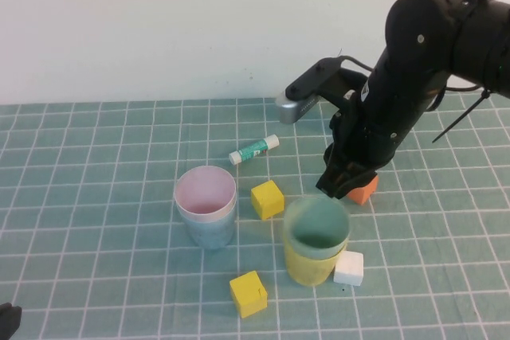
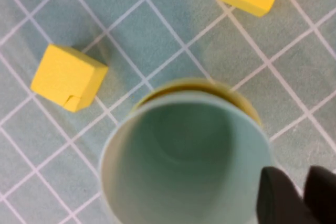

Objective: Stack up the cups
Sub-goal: Place the green cup on the yellow cup, then pick up the blue cup

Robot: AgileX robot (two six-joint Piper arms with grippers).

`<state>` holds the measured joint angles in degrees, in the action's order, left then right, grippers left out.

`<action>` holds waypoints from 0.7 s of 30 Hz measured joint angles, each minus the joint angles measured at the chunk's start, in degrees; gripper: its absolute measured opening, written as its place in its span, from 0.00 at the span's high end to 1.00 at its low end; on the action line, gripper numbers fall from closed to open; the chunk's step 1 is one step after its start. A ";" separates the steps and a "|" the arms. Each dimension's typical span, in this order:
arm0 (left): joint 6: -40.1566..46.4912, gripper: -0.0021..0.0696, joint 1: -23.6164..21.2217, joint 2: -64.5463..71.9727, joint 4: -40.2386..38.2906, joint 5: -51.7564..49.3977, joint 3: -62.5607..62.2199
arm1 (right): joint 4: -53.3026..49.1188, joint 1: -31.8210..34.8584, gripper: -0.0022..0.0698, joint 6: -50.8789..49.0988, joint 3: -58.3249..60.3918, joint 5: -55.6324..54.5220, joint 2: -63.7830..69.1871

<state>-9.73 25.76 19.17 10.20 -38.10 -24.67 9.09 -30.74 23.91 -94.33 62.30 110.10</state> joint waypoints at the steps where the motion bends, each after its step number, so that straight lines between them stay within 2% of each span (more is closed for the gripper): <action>1: 0.00 0.97 0.00 0.00 0.00 0.00 0.00 | 0.00 0.00 0.78 0.00 0.00 -0.15 0.12; 5: 0.00 0.97 0.00 0.00 0.00 0.00 0.00 | -0.04 0.00 0.68 -0.88 -0.21 -0.55 0.21; 15: 0.00 0.97 0.00 0.00 0.00 0.00 0.00 | -2.11 0.00 0.63 -4.15 -0.67 4.16 -1.27; 21: 0.00 0.97 0.00 0.00 -0.11 0.00 0.00 | -2.11 0.00 0.45 -6.65 -0.15 1.62 0.54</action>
<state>-9.73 25.76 19.17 10.09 -38.10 -24.67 6.98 -30.74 17.26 -94.49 63.92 110.64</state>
